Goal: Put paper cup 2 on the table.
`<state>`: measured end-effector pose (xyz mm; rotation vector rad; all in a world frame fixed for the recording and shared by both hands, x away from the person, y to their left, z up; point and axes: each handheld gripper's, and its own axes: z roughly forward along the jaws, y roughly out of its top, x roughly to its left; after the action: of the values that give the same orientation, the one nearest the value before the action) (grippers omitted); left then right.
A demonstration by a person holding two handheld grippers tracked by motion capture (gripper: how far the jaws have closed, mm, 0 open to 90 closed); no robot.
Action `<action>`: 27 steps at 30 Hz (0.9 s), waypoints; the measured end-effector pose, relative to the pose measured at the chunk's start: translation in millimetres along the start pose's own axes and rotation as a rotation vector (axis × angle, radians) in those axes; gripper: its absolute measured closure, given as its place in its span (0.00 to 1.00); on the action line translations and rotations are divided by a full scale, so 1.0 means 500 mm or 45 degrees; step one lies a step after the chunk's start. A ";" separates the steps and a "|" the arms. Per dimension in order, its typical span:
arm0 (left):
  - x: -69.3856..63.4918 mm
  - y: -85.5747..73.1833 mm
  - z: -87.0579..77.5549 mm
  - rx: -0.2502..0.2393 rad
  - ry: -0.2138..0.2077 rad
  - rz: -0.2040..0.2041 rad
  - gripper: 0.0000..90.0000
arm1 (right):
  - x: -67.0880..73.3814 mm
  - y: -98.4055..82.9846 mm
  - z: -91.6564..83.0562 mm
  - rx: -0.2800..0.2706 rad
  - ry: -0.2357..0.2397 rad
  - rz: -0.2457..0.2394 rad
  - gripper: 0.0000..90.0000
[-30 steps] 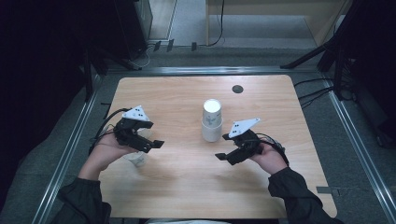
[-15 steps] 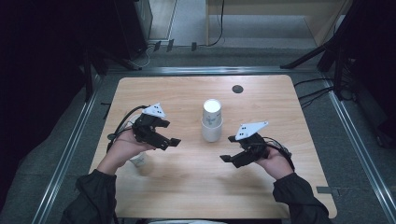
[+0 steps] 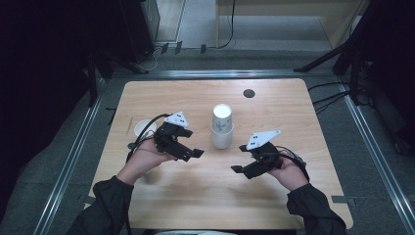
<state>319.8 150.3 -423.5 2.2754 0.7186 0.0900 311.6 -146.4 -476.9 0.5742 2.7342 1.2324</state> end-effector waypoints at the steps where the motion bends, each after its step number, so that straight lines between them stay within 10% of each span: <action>1: -0.004 0.002 0.003 -0.004 -0.002 0.003 0.16 | 0.000 0.000 0.000 -0.002 -0.002 -0.001 0.25; 27: -0.050 0.004 0.078 -0.064 0.027 -0.009 0.16 | 0.013 0.001 0.008 0.007 0.035 -0.040 0.25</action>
<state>310.3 111.2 -446.9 2.2271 0.7279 0.1277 306.6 -140.6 -478.7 0.5166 2.7583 1.2356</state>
